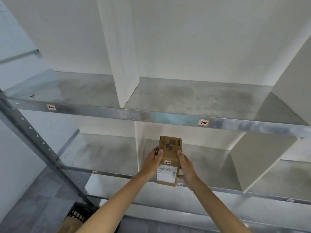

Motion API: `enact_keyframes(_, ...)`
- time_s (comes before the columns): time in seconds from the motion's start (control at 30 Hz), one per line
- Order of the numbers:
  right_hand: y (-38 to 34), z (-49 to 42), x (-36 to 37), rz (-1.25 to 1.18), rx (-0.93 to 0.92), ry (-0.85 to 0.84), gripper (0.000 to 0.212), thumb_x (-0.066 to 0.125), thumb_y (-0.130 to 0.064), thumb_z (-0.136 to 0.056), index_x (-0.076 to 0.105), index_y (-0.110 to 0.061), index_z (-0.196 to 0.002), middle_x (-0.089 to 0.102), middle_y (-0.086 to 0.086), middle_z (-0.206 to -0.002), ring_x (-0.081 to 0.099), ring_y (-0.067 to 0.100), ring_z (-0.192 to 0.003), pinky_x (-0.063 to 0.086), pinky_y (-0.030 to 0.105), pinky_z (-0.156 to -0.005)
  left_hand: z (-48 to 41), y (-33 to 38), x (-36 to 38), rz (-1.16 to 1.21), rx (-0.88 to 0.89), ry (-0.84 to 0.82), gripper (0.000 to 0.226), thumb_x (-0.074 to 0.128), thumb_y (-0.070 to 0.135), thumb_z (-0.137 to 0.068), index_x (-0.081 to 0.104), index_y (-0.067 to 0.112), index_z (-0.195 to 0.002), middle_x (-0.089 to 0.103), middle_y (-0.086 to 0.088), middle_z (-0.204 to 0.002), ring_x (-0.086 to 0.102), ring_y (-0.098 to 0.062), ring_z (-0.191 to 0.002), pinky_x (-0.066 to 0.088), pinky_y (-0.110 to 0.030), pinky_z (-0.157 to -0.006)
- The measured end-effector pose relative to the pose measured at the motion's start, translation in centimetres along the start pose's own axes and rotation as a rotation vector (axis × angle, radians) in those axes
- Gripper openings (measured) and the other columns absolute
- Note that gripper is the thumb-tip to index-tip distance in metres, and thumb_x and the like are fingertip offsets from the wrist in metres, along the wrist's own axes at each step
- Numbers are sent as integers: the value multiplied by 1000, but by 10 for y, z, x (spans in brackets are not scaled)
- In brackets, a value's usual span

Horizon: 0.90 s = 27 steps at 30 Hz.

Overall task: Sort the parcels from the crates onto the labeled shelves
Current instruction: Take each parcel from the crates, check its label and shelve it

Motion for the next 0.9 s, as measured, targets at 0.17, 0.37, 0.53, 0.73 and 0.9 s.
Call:
enact_keyframes(0.17,6,-13,-4,13,-35,-6,28,41,-48,-95,62,-30,-103,72,-3,-97,68,11,-83,53,28,-67,-8,-7,6,71,2,22,18,33,42,-99,49,41,-106,67,13,-94,65,3,-82,53,-13,-69)
enact_keyframes(0.37,-3,-35,6,-43,-36,14,28,38,-43,-98,59,-24,-103,69,1,-98,66,15,-84,54,39,-78,-31,-3,4,147,-14,78,31,29,35,-102,49,28,-125,66,9,-96,66,-7,-85,55,-24,-74)
enact_keyframes(0.53,-18,-59,10,-46,-32,-3,37,39,-42,-98,61,-17,-114,70,8,-104,68,24,-92,54,47,-85,-55,0,-1,188,-52,86,38,29,38,-101,45,24,-132,66,1,-104,65,-18,-93,54,-39,-85)
enact_keyframes(0.73,-24,-80,12,-62,-32,-32,35,40,-45,-98,61,-22,-112,70,5,-106,68,20,-91,55,40,-79,-73,3,-2,302,-70,108,39,31,39,-101,47,23,-132,67,-9,-111,65,-29,-100,50,-51,-92)
enact_keyframes(0.9,-24,-86,15,-72,-42,-18,33,39,-45,-98,61,-23,-109,69,8,-109,67,23,-94,54,42,-84,-75,4,-3,336,-82,83,39,30,38,-101,47,21,-132,66,-13,-113,64,-33,-102,49,-53,-93)
Point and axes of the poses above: each hand's wrist, its own z-axis away from the middle knuckle, its own x-axis out of the palm, y = z × x, the point moved 3 cm from there along -z, towards the middle knuckle
